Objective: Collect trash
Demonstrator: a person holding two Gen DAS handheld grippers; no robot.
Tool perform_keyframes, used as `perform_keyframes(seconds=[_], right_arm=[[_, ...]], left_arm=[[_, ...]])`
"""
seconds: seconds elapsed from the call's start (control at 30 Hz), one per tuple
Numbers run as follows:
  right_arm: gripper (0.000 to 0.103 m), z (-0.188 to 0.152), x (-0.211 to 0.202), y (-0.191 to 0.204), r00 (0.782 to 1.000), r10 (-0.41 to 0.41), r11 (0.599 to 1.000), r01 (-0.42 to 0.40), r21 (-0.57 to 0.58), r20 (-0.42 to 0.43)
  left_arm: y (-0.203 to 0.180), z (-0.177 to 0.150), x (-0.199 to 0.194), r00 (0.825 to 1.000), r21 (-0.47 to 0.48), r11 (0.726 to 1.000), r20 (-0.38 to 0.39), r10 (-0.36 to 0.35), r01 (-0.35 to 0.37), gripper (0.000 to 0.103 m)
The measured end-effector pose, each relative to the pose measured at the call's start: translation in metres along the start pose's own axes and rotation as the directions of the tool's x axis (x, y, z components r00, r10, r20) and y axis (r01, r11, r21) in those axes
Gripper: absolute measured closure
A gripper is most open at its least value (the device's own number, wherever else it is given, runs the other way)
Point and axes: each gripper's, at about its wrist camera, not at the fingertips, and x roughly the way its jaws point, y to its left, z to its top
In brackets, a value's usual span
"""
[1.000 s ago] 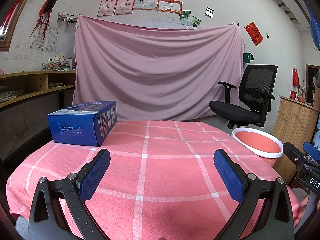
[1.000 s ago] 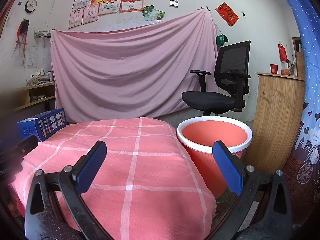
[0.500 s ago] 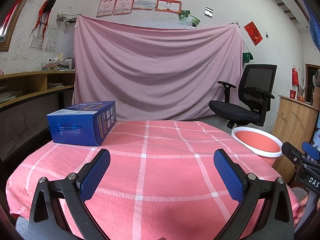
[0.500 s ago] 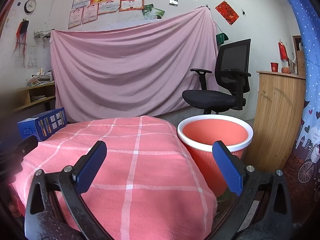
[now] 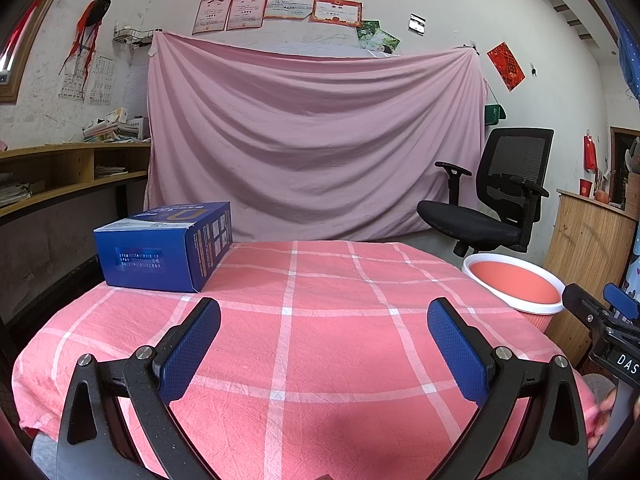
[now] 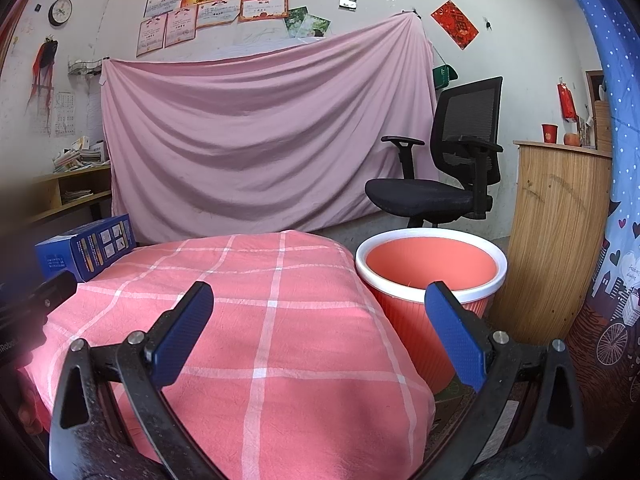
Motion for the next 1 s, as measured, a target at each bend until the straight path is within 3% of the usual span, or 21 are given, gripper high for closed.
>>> perform_keyframes(seconds=[0.77,1.0], right_arm=[[0.0,0.0005,0.0011,-0.001,1.0,0.001,1.0,-0.001,0.0,-0.004],[0.0,-0.0003,0.002,-0.0008,1.0,-0.001,1.0,0.001,-0.002,-0.006]], left_arm=[[-0.0001,-0.0003,-0.0001,1.0,0.003,1.0,-0.001,0.005,-0.005,0.002],[-0.0017,0.0003,-0.0038,1.0,0.049,0.999,0.021,0.015,-0.016,0.002]])
